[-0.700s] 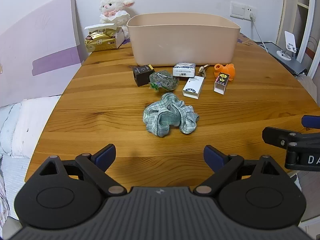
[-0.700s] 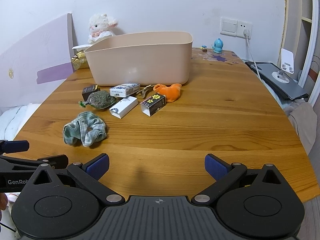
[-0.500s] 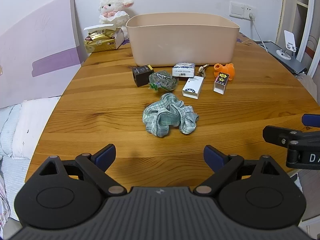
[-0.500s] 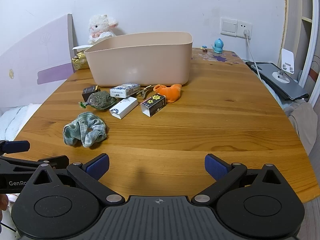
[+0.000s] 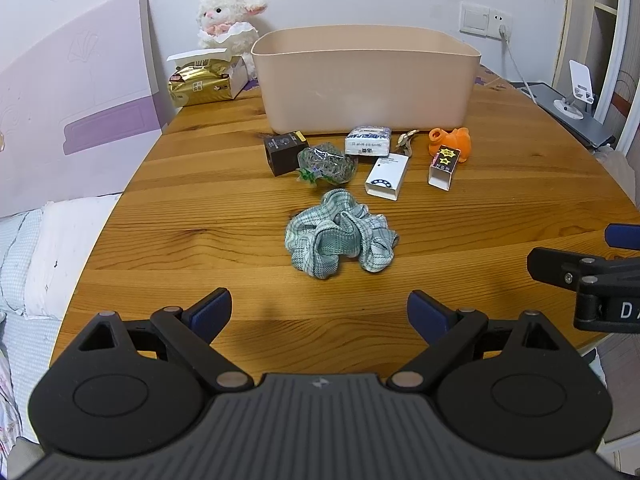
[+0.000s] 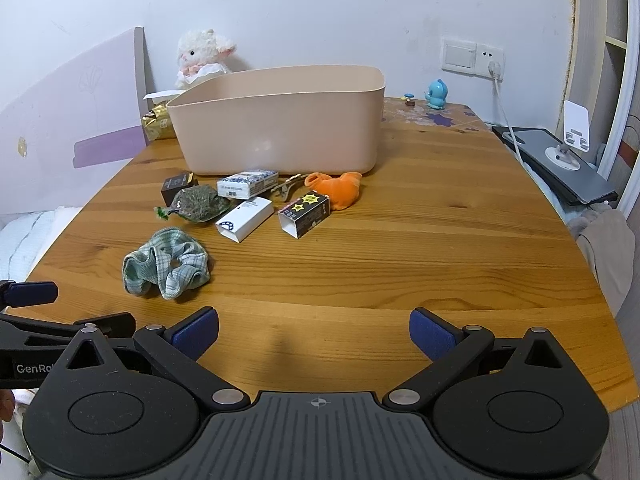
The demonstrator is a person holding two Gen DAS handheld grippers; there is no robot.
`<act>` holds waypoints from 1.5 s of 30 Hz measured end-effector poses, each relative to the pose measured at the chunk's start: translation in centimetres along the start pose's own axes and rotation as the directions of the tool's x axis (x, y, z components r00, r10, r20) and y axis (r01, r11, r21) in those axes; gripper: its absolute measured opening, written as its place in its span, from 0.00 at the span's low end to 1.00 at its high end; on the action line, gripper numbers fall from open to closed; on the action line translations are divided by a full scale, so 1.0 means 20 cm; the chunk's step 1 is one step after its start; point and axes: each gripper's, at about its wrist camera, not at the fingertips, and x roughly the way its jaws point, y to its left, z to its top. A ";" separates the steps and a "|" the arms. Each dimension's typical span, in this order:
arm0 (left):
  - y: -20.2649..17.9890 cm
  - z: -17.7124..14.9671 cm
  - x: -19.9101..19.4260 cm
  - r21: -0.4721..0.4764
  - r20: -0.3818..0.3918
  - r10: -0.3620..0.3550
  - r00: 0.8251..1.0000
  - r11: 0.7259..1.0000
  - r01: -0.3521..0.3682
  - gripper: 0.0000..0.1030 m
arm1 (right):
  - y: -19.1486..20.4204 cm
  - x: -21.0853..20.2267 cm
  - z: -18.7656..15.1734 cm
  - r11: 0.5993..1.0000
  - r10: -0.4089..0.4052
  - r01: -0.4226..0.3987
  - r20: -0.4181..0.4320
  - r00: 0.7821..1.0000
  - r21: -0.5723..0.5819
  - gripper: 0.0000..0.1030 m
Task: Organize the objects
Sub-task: 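Move the left tool toward the green plaid scrunchie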
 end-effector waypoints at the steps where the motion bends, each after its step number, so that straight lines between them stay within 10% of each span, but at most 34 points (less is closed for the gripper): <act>1: 0.00 0.00 0.00 0.000 0.000 0.000 1.000 1.000 0.000 0.92 | 0.00 0.00 0.00 1.000 0.001 -0.001 -0.001 1.000 -0.001 1.00; 45: 0.07 0.15 0.42 -0.018 -0.128 0.000 0.992 1.000 -0.002 0.92 | -0.05 0.40 0.20 0.999 0.002 -0.004 -0.053 0.999 -0.038 0.94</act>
